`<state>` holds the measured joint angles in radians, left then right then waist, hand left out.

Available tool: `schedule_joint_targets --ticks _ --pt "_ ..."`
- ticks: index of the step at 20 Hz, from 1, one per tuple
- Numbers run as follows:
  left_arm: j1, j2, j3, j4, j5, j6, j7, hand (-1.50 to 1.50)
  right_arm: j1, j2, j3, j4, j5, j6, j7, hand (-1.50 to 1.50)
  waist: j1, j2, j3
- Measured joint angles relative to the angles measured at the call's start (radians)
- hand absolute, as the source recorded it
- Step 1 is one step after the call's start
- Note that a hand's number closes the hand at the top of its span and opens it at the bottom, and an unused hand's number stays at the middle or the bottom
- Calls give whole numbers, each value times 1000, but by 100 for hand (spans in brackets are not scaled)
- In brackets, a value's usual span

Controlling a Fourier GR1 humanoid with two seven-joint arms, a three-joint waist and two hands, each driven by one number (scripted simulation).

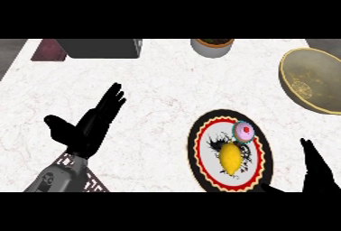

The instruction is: Pick the lemon from the plate and place it in the bowl

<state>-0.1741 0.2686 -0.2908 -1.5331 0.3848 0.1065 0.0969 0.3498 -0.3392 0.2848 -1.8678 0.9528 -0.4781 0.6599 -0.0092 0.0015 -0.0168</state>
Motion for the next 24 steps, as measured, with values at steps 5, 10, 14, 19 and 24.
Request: schedule_joint_targets --ticks 5,10,14,19,24 --pt "-2 -11 -16 -3 -9 -4 -3 0 -38 88 71 -72 146 228 281 -150 23 4 3" --pt "-7 -17 -18 3 -1 -18 1 0 -143 236 141 -94 253 436 463 -150 35 5 8" --pt "-19 -27 -22 8 -15 -11 -1 0 -216 294 147 -77 274 521 539 -150 35 5 10" --pt "-1 -32 -21 16 -14 -19 -16 0 -251 319 132 -40 255 579 574 -150 30 4 12" --pt "7 -25 -12 12 -13 -32 -21 0 -270 326 102 10 208 615 585 -150 27 3 14"
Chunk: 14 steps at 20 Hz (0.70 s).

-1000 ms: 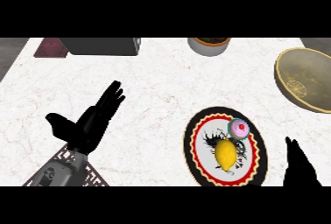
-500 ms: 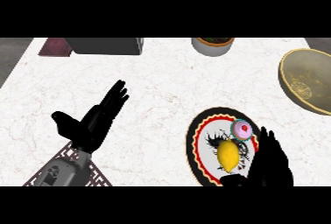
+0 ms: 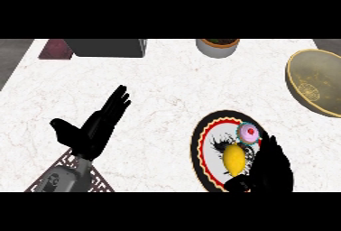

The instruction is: Pick the lemon from the plate and place it in the bowl

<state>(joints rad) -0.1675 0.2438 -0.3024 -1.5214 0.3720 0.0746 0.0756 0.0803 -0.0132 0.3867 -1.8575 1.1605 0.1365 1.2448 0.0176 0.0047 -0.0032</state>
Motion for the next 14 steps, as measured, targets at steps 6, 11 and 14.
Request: schedule_joint_targets --ticks 6,11,14 --pt "10 -4 5 -14 -3 7 10 0 -38 2 -19 49 -34 31 1 -150 -3 -2 1" --pt "8 -9 10 -11 -9 7 15 0 -77 2 -27 117 -44 37 1 -150 -5 -2 1" --pt "12 -11 10 -18 -13 9 21 0 -82 2 -29 132 -43 38 1 -150 -8 -3 2"
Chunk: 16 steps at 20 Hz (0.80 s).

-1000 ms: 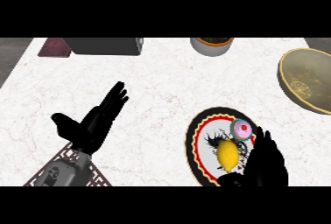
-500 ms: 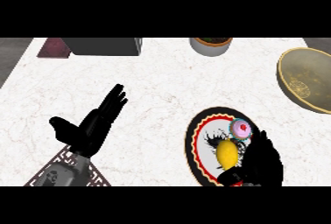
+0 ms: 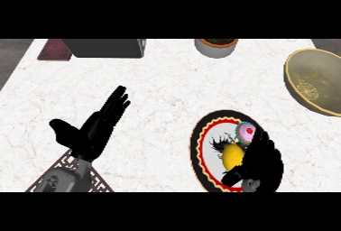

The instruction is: Pick the lemon from the plate and place it in the bowl

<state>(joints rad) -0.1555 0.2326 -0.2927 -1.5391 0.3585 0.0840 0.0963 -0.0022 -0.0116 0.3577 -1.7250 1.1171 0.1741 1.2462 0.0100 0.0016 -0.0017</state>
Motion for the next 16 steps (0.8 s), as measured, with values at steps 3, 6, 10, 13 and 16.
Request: schedule_joint_targets --ticks 3,6,10,13,16 --pt "3 1 9 5 5 -11 -3 0 -3 0 -1 16 6 -7 1 -150 -3 -1 0" --pt "4 -9 8 13 -2 -12 -13 0 -22 0 -1 49 8 -22 3 -150 -2 0 0" --pt "17 -2 18 8 1 -27 -16 0 -25 0 -3 68 12 -39 5 -150 -3 -1 0" --pt "10 -4 20 -2 0 -27 -3 0 -36 0 -6 96 14 -57 7 -150 -3 -2 0" --pt "36 -1 19 -23 -5 -30 -5 0 -42 -1 -8 111 13 -67 7 -150 -1 -3 0"
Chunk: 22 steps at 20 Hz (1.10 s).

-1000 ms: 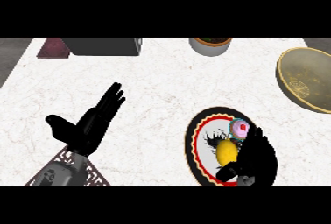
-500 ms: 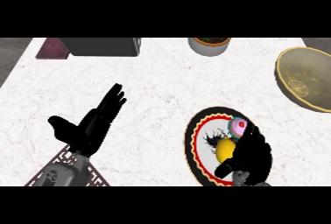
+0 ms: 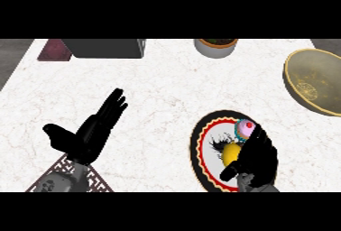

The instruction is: Pick the lemon from the plate and place it in the bowl

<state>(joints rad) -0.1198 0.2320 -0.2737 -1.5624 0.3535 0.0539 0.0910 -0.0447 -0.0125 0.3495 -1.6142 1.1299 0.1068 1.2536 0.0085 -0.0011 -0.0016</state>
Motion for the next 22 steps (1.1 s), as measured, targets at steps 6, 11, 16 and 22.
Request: schedule_joint_targets --ticks 6,11,16,22 --pt "-11 -10 13 12 -7 -1 5 0 -15 0 10 41 3 -33 -1 150 -3 -2 -2" --pt "-22 -26 21 27 -25 -2 11 0 -31 1 25 80 27 -71 -33 150 -6 -8 -7" --pt "-12 -25 30 7 -27 -15 21 0 -79 -1 42 118 24 -74 -42 150 -3 -8 -7" --pt "-30 -42 38 23 -39 -18 22 0 -92 1 50 144 52 -81 -61 150 -5 -11 -9"
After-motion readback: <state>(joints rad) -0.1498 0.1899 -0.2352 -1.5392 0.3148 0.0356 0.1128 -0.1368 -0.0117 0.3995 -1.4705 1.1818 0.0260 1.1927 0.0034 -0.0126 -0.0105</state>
